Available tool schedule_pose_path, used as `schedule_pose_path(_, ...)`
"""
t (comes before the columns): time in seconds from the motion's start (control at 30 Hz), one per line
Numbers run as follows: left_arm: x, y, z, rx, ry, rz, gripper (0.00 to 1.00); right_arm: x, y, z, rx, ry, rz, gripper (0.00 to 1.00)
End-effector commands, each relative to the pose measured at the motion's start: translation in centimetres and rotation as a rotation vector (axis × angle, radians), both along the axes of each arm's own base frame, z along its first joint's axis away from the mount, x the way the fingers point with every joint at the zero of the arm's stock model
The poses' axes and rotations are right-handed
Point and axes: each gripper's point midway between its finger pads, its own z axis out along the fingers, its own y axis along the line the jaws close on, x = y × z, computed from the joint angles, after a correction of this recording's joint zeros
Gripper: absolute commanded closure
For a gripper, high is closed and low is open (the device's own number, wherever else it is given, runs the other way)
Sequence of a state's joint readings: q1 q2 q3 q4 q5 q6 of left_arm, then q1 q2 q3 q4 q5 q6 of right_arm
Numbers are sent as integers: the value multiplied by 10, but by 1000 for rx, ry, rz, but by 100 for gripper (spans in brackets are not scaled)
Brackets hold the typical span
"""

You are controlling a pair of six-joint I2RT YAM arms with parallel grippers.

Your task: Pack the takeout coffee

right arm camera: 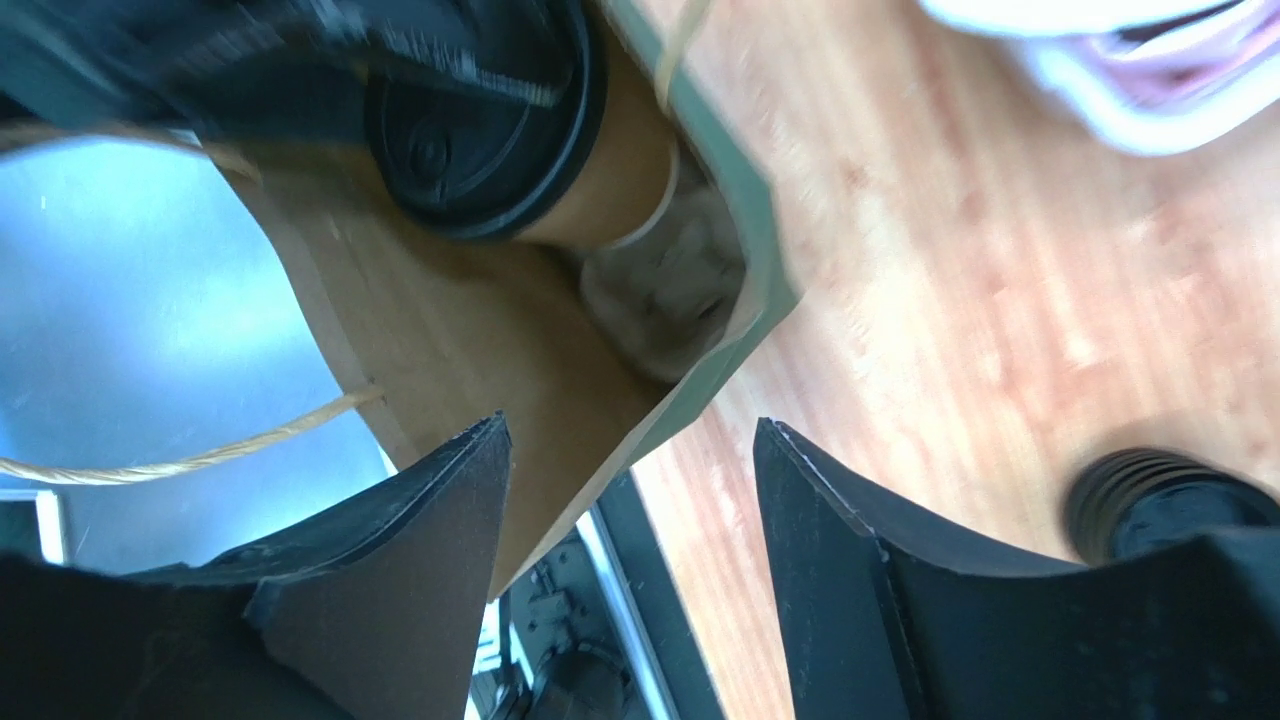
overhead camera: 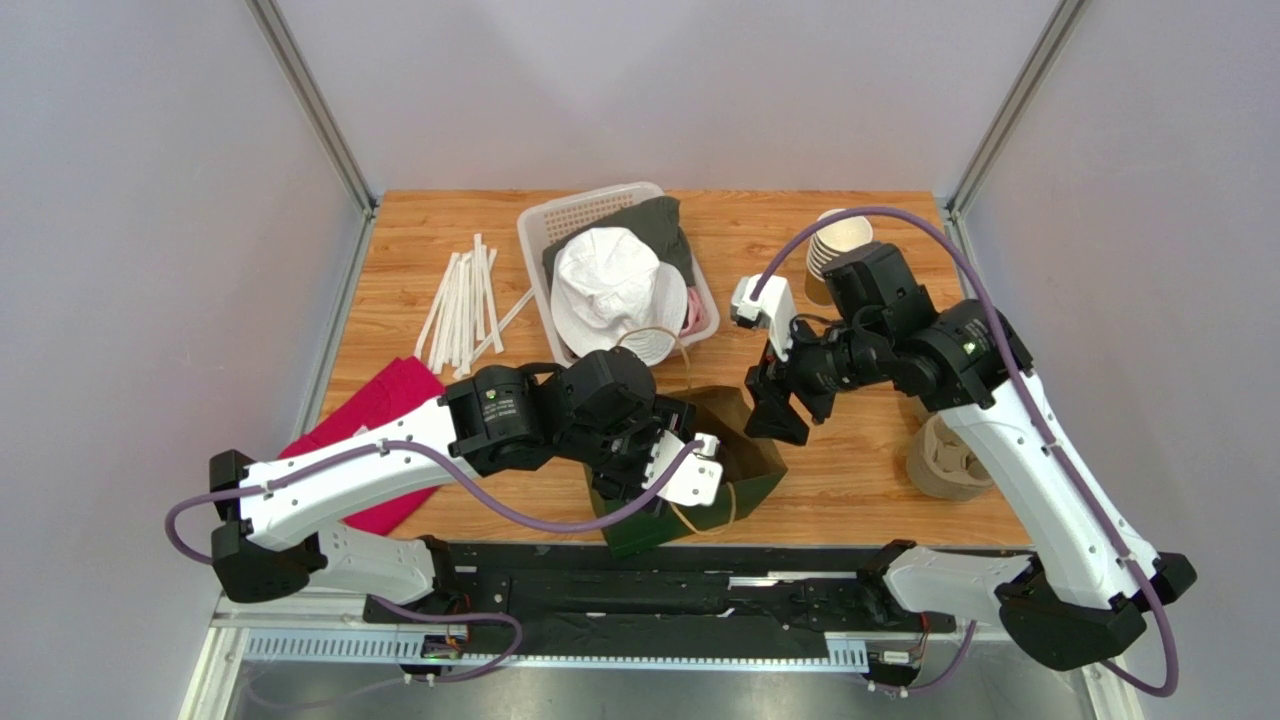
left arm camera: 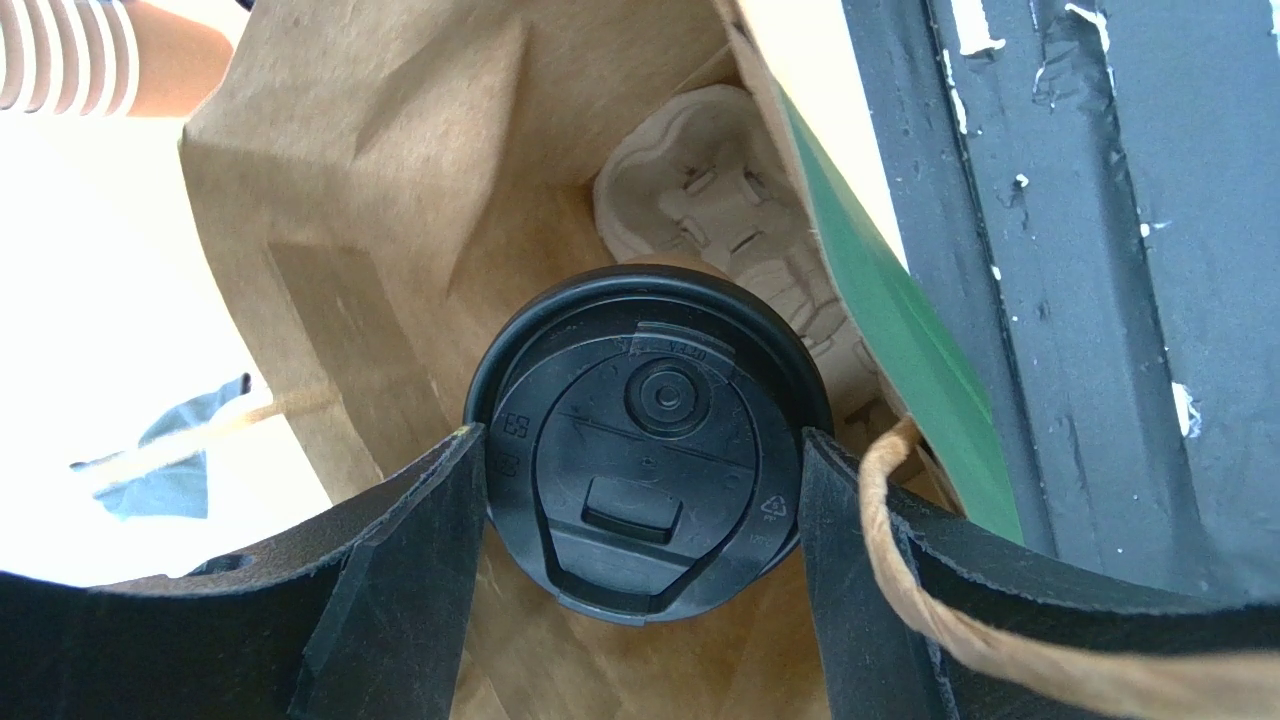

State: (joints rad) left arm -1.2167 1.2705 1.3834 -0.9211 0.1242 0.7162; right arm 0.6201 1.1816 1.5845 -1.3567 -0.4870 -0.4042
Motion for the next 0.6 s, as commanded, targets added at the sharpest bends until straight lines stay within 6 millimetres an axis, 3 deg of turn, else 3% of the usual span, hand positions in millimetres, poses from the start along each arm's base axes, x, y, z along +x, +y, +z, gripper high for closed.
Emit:
schedule_pose_path(0.0, -1, -4, 21, -99, 10, 2, 62, -6, 12, 48, 155, -72, 21, 38)
schedule_pose_path(0.17, 3, -3, 20, -106, 9, 16, 63, -59, 20, 60, 311, 70, 165, 67)
schedule_pose_path(0.23, 3, -3, 19, -107, 16, 27, 63, -72, 18, 50, 332, 89, 201, 69)
schedule_pose_path(0.3, 3, -2, 19, -112, 23, 33, 63, -80, 15, 55, 383, 12, 227, 69)
schedule_pose_path(0.43, 1, -1, 18, -113, 28, 28, 63, -72, 20, 51, 431, -117, 224, 48)
schedule_pose_path(0.57, 2, 1, 15, -102, 21, 27, 63, -74, 29, 52, 441, -167, 292, 39)
